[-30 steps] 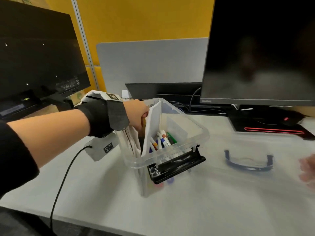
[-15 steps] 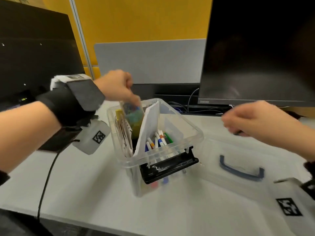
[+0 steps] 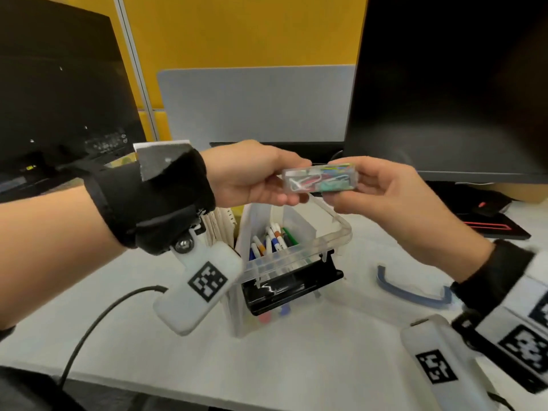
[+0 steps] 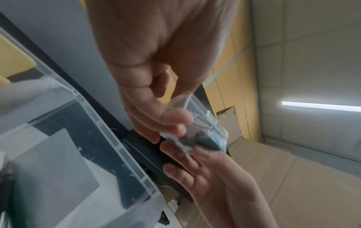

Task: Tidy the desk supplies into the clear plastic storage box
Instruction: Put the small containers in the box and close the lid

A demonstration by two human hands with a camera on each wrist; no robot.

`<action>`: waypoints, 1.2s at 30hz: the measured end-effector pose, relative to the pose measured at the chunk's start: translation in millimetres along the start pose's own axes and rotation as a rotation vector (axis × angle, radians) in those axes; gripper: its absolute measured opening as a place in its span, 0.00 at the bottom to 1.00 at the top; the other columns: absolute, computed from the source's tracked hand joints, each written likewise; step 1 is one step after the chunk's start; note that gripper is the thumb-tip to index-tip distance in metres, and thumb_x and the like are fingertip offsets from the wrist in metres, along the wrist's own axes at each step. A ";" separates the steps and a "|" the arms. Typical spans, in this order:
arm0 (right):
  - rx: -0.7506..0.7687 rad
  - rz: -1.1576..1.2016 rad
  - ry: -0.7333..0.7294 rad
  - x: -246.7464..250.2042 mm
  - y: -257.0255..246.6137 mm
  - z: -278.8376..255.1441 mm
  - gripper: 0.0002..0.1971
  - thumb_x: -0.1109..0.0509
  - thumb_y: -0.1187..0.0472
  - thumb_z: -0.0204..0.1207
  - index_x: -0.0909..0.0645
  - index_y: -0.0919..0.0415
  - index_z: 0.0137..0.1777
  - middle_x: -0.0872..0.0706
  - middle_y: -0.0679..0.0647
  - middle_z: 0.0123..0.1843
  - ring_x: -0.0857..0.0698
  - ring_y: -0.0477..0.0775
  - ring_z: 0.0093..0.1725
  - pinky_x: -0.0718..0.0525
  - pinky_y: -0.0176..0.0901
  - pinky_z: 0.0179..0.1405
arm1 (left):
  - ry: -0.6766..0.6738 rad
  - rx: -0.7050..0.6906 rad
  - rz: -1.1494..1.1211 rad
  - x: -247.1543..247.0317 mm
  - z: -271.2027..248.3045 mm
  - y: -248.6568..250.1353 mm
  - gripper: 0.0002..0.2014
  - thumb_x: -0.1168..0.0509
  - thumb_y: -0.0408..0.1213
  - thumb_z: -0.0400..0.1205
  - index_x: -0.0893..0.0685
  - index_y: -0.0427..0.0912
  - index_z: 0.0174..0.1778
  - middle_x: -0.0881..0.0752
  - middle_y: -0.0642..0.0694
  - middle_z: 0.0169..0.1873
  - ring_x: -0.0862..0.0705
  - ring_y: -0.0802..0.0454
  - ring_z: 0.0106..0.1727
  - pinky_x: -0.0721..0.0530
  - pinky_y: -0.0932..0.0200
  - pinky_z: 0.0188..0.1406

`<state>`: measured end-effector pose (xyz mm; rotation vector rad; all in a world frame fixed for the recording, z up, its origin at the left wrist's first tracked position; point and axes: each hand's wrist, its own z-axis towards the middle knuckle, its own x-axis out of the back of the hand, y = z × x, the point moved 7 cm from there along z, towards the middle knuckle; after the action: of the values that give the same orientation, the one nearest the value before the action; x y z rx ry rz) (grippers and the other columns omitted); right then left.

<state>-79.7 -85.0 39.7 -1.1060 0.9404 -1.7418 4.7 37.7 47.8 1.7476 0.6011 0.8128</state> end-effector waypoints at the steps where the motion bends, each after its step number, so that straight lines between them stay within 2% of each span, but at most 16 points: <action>1: -0.032 0.066 -0.056 0.1 3.0 -0.7 0.23 0.22 0.64 0.63 0.19 0.56 0.60 0.09 0.51 0.52 0.11 0.43 0.50 0.13 0.34 0.49 | -0.008 -0.003 0.007 -2.0 0.0 0.0 0.13 0.38 0.41 0.82 0.16 0.36 0.55 0.11 0.42 0.33 0.16 0.59 0.22 0.18 0.73 0.18; 4: -0.078 0.163 -0.102 -1.4 7.5 -1.2 0.27 0.19 0.60 0.58 0.19 0.57 0.59 0.09 0.55 0.52 0.11 0.49 0.51 0.13 0.39 0.54 | -0.019 -0.017 0.013 -8.0 -0.7 3.1 0.13 0.37 0.41 0.82 0.17 0.35 0.55 0.11 0.44 0.36 0.15 0.59 0.24 0.15 0.71 0.23; 7: -0.062 0.165 0.023 4.8 8.8 0.7 0.19 0.23 0.66 0.65 0.18 0.62 0.57 0.09 0.56 0.47 0.11 0.48 0.45 0.14 0.36 0.51 | -0.026 -0.014 0.042 -15.6 -1.9 3.5 0.11 0.37 0.42 0.82 0.17 0.37 0.49 0.11 0.43 0.36 0.13 0.57 0.28 0.12 0.67 0.32; 11: -0.043 0.143 0.066 7.5 11.3 1.9 0.16 0.26 0.71 0.67 0.18 0.63 0.56 0.10 0.55 0.45 0.11 0.44 0.41 0.14 0.31 0.46 | 0.035 -0.133 0.399 -16.5 -4.5 13.9 0.14 0.36 0.51 0.78 0.22 0.44 0.36 0.09 0.42 0.44 0.10 0.51 0.46 0.11 0.57 0.50; 13: -0.033 0.149 0.076 9.1 12.9 2.4 0.15 0.28 0.72 0.68 0.18 0.64 0.56 0.10 0.56 0.45 0.11 0.44 0.41 0.14 0.31 0.45 | -0.022 -0.232 0.478 -24.5 -10.0 22.9 0.18 0.31 0.55 0.73 0.29 0.48 0.28 0.10 0.43 0.47 0.12 0.48 0.54 0.13 0.51 0.57; 16: -0.022 0.179 0.083 12.1 15.0 3.7 0.15 0.26 0.72 0.68 0.17 0.66 0.56 0.10 0.57 0.44 0.12 0.45 0.41 0.14 0.32 0.46 | -0.117 -0.352 0.511 -35.9 -17.4 32.6 0.23 0.27 0.49 0.69 0.38 0.48 0.24 0.13 0.37 0.58 0.15 0.43 0.62 0.18 0.41 0.64; 19: -0.006 0.224 0.068 12.8 16.8 3.5 0.19 0.25 0.64 0.61 0.16 0.65 0.54 0.09 0.57 0.44 0.10 0.47 0.43 0.13 0.32 0.43 | -0.117 -0.422 0.581 -36.8 -17.7 37.5 0.23 0.29 0.42 0.74 0.39 0.48 0.24 0.11 0.41 0.55 0.17 0.46 0.65 0.17 0.43 0.62; 23: -0.033 0.292 0.013 13.1 21.3 2.8 0.21 0.27 0.63 0.60 0.17 0.67 0.55 0.09 0.60 0.46 0.10 0.52 0.46 0.14 0.33 0.42 | -0.166 -0.468 0.788 -43.6 -21.8 37.0 0.22 0.31 0.59 0.67 0.36 0.52 0.22 0.11 0.36 0.50 0.19 0.37 0.65 0.19 0.35 0.61; 25: -0.055 0.324 -0.050 10.5 21.6 1.1 0.19 0.23 0.65 0.61 0.17 0.64 0.54 0.08 0.58 0.46 0.10 0.51 0.48 0.14 0.33 0.44 | -0.169 -0.443 0.809 -42.3 -17.5 36.3 0.23 0.31 0.58 0.70 0.36 0.52 0.23 0.11 0.34 0.48 0.16 0.37 0.60 0.16 0.41 0.55; 26: -0.065 0.341 -0.077 9.3 21.7 0.3 0.19 0.23 0.65 0.62 0.17 0.63 0.55 0.08 0.57 0.47 0.10 0.50 0.48 0.14 0.33 0.45 | -0.144 -0.424 0.782 -39.4 -14.2 37.5 0.23 0.32 0.55 0.74 0.37 0.51 0.24 0.12 0.35 0.43 0.14 0.38 0.55 0.15 0.47 0.50; 27: -0.074 0.359 -0.098 8.3 22.1 -0.2 0.20 0.24 0.65 0.62 0.18 0.64 0.56 0.09 0.57 0.49 0.10 0.50 0.49 0.14 0.34 0.46 | -0.108 -0.408 0.737 -35.7 -11.1 39.6 0.22 0.34 0.51 0.77 0.38 0.49 0.26 0.12 0.40 0.38 0.13 0.42 0.51 0.14 0.50 0.48; 29: -0.093 0.390 -0.114 8.0 23.5 -0.7 0.23 0.25 0.67 0.61 0.19 0.65 0.59 0.10 0.59 0.52 0.10 0.51 0.49 0.13 0.35 0.48 | -0.034 -0.385 0.647 -28.5 -5.7 44.6 0.21 0.37 0.48 0.80 0.39 0.47 0.27 0.10 0.46 0.43 0.11 0.46 0.52 0.13 0.50 0.49; 31: -0.115 0.413 -0.112 8.8 25.7 -1.6 0.27 0.28 0.67 0.59 0.21 0.65 0.62 0.11 0.62 0.53 0.11 0.51 0.48 0.12 0.36 0.50 | 0.062 -0.367 0.638 -20.2 -0.1 49.4 0.20 0.37 0.48 0.81 0.39 0.47 0.28 0.09 0.44 0.47 0.10 0.48 0.49 0.14 0.54 0.39; 32: -0.124 0.422 -0.110 9.2 26.5 -2.4 0.29 0.28 0.67 0.58 0.23 0.64 0.64 0.11 0.62 0.54 0.10 0.52 0.48 0.12 0.37 0.51 | 0.135 -0.367 0.700 -15.0 2.3 52.3 0.21 0.37 0.48 0.81 0.39 0.47 0.28 0.10 0.46 0.44 0.12 0.50 0.43 0.18 0.58 0.33; 34: -0.136 0.442 -0.109 10.1 27.6 -3.8 0.32 0.28 0.67 0.58 0.24 0.62 0.66 0.11 0.62 0.54 0.10 0.53 0.48 0.12 0.37 0.50 | 0.308 -0.394 0.920 -7.1 2.6 60.0 0.20 0.38 0.51 0.80 0.38 0.47 0.30 0.20 0.51 0.32 0.24 0.56 0.31 0.32 0.62 0.26; 36: -0.146 0.452 -0.103 11.3 28.1 -4.0 0.33 0.28 0.67 0.58 0.26 0.60 0.68 0.10 0.61 0.52 0.09 0.52 0.48 0.12 0.35 0.47 | 0.398 -0.494 1.049 -12.6 -2.5 70.6 0.16 0.41 0.50 0.83 0.36 0.45 0.36 0.30 0.53 0.27 0.33 0.59 0.28 0.40 0.57 0.26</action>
<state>-79.0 -105.0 16.5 -0.9706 1.1637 -1.2551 -4.8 8.4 112.6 1.3631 -0.3402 1.8705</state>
